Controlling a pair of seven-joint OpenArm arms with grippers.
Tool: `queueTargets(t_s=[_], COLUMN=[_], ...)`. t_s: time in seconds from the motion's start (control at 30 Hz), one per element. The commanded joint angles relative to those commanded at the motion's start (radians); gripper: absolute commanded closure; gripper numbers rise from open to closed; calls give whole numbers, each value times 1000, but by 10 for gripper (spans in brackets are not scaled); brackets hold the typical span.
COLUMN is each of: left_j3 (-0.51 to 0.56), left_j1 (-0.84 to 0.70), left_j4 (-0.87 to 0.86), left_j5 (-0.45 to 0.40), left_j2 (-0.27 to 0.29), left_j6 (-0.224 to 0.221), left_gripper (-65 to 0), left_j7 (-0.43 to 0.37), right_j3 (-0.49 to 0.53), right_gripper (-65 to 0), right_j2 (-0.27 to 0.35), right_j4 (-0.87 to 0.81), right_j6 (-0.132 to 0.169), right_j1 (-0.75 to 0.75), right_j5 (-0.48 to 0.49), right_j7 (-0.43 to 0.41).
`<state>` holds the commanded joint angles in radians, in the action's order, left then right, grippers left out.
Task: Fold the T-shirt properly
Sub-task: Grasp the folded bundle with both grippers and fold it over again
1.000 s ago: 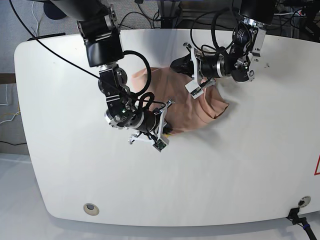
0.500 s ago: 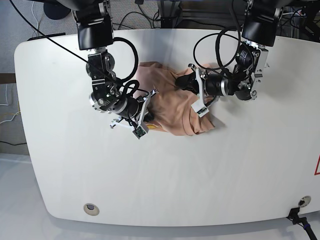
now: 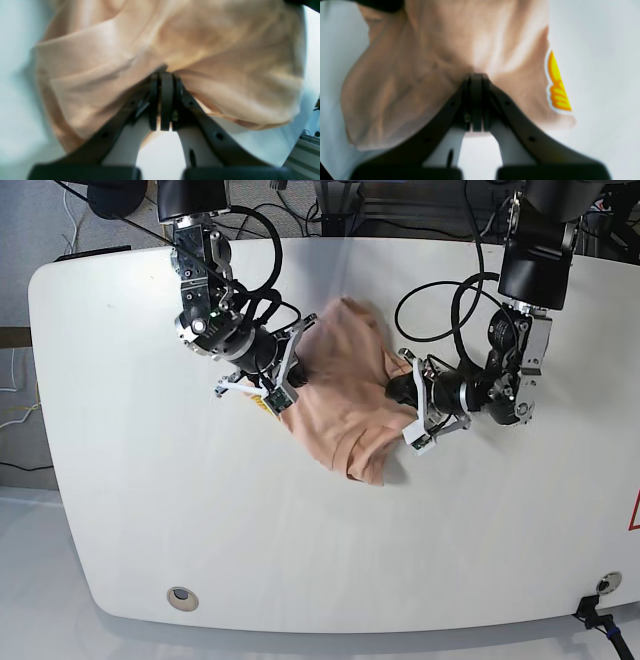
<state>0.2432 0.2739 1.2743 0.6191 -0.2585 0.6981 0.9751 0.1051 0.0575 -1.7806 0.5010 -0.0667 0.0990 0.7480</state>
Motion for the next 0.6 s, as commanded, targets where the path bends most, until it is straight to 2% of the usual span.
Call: queueTargets(t_s=[0.1,0.23,0.4,0.6], left_j3=[-11,-63,-69,-58], left_j1=[2,-57,-213,-350], left_j4=[26,167,370,440], left_j5=[5,6,6,6], left_j2=[-3,-17,-11,41], left_j6=[0,0,0,0], left_gripper=[0,0,0,0], left_j7=[0,2,5,5], right_j3=[0,0,3,3], right_gripper=[0,0,0,0], right_j2=[2,2,0,-28], right_j4=[-46,-35,115,284], right_j6=[-5,-5,-3,3], right_j1=[5,92,233,330], right_j5=[0,0,6,2], right_j7=[0,0,-2,-32])
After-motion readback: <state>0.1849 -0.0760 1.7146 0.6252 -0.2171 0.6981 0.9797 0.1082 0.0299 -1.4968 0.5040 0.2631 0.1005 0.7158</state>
